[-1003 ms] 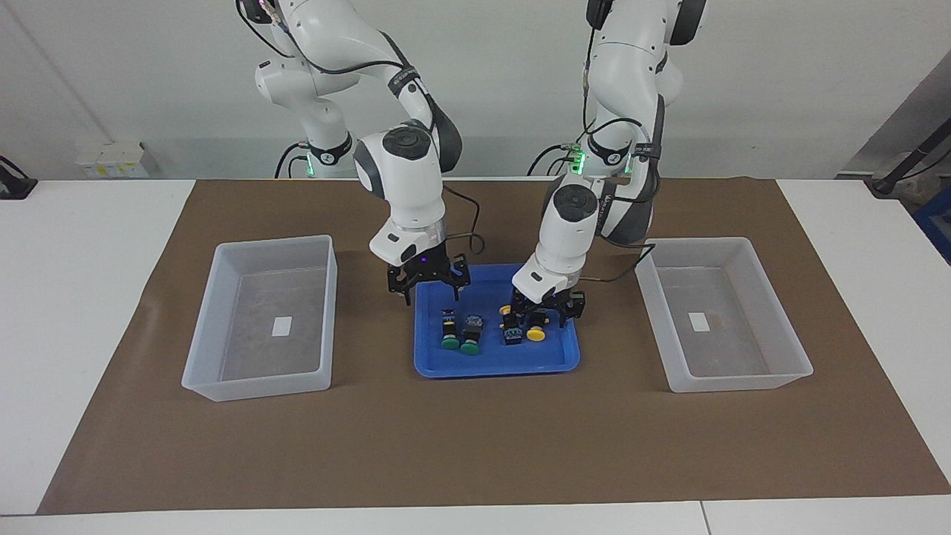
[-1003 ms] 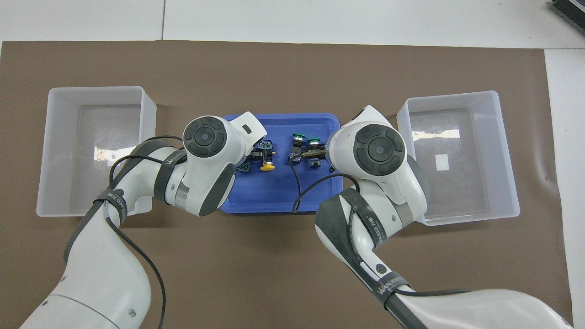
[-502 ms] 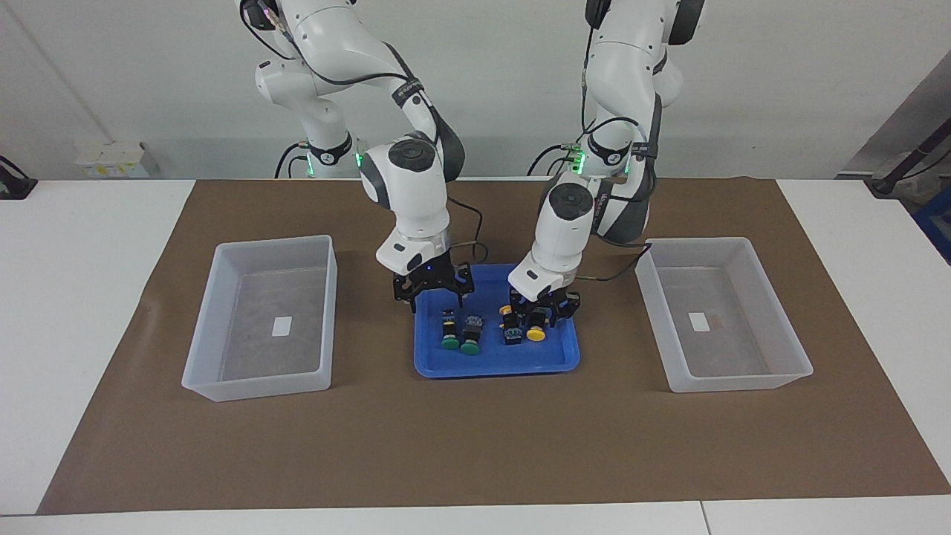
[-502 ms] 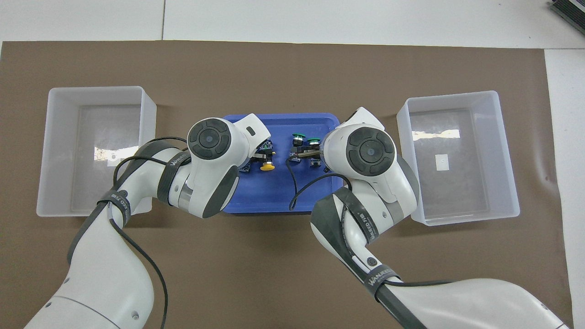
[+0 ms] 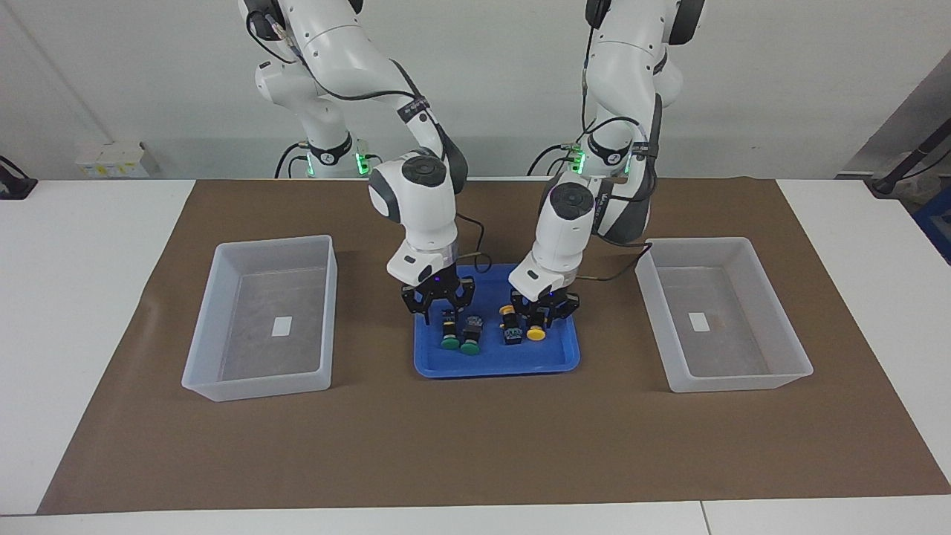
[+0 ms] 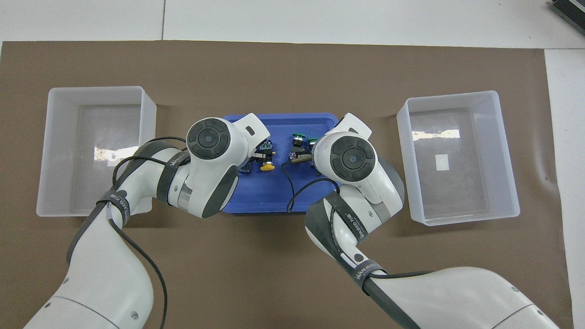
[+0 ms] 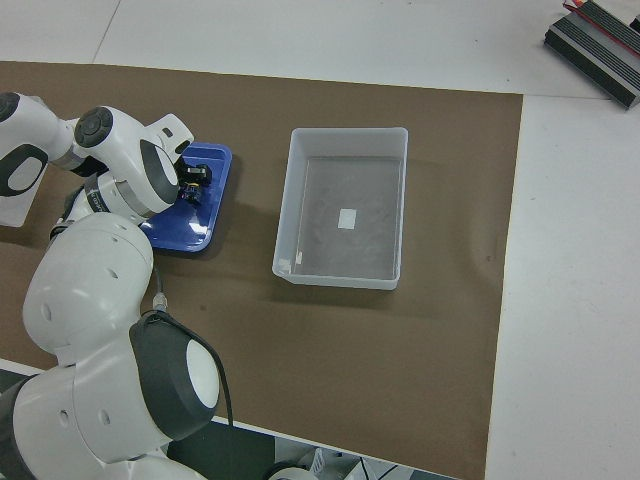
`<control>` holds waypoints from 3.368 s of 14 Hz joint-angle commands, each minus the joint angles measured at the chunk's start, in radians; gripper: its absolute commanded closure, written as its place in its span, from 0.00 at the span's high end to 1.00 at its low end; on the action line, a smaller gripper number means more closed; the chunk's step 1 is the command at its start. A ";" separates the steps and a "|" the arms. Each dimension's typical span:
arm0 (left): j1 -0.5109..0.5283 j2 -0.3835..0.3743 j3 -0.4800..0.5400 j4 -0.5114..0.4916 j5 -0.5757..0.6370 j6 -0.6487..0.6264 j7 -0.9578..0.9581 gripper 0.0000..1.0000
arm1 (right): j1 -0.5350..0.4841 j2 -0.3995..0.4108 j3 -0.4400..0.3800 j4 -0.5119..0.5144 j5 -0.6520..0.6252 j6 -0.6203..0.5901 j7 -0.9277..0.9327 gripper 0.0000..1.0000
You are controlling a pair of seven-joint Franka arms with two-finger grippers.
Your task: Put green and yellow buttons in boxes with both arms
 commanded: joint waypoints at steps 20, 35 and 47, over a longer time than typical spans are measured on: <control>0.189 -0.021 0.011 0.306 -0.060 -0.392 0.096 0.00 | -0.085 -0.138 0.004 -0.026 -0.089 0.010 0.149 0.00; 0.461 -0.038 0.028 0.315 0.008 -0.418 0.467 0.00 | -0.315 -0.225 0.004 -0.040 -0.079 -0.158 -0.150 0.00; 0.500 -0.076 0.028 -0.022 0.026 -0.095 0.456 0.02 | -0.495 -0.149 0.002 -0.037 0.053 -0.157 -0.425 0.00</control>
